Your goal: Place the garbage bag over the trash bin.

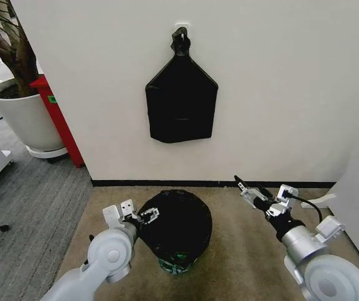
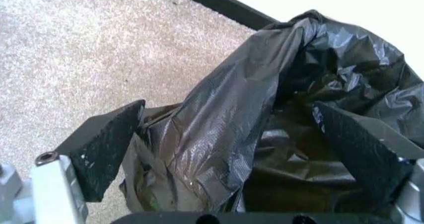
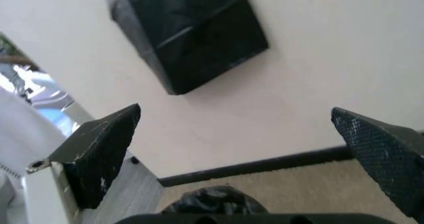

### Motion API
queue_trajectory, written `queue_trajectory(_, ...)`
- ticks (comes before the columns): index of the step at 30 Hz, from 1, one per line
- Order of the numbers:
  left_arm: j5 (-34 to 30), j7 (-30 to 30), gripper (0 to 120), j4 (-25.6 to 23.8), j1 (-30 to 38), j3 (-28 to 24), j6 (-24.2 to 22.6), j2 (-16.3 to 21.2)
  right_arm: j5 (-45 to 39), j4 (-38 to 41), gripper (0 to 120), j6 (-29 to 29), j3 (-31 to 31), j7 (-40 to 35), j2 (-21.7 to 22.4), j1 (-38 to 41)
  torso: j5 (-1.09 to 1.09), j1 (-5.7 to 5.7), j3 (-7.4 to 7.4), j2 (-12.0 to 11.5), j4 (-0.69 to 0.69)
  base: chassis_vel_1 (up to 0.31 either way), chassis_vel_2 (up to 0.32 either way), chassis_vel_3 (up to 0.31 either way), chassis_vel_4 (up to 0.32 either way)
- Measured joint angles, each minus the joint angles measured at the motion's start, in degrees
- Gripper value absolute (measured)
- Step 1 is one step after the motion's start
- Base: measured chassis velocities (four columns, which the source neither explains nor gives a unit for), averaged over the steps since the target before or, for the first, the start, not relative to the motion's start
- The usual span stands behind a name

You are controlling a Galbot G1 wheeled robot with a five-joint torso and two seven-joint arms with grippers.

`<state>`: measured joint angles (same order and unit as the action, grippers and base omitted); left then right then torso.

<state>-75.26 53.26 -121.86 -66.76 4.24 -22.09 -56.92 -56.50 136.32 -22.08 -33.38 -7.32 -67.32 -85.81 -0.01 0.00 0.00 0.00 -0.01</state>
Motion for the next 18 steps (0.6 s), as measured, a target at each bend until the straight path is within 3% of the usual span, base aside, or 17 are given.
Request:
queue_trajectory(4,1.73,-1.79,100,0.75,-0.61,-0.17,0.09,-0.08,-0.56,-1.8,100,-4.57,7.07,-4.3,4.13,9.55,-0.02,0.0,0.0,0.0,0.0,0.0,0.0,0.0,0.0)
queue_trajectory(7,2.21,-2.18,100,1.05,-0.66,-0.35,0.26,-0.07,0.16,-3.74,100,-5.74,10.72,-5.61,4.69,13.25,0.02,0.0,0.01,0.0,0.0,0.0,0.0,0.0,0.0)
queue_trajectory(9,2.75,-2.84,100,1.56,-0.6,-0.85,0.38,-0.02,-1.6,-7.63,100,-7.72,19.62,-12.09,4.86,21.98,0.02,0.0,0.01,-0.01,0.02,0.0,0.0,0.0,0.0)
queue_trajectory(12,3.03,-3.33,100,2.69,-0.43,-1.48,0.22,-0.23,-14.26,-10.75,100,-8.56,27.91,-22.93,3.53,30.66,0.0,0.0,0.02,-0.02,0.01,0.0,0.0,0.0,0.0)
queue_trajectory(13,3.03,-3.33,100,2.69,-0.43,-1.48,0.22,-0.23,-14.26,-10.75,100,-8.56,27.91,-22.93,3.53,30.66,0.0,0.0,0.02,-0.02,0.01,0.0,0.0,0.0,0.0)
queue_trajectory(18,4.64,-6.38,100,5.98,0.04,-2.34,0.27,-0.86,-35.74,-16.6,100,-7.6,34.98,-42.36,-0.47,42.02,0.0,0.0,0.01,-0.02,0.03,0.0,0.0,0.0,0.0)
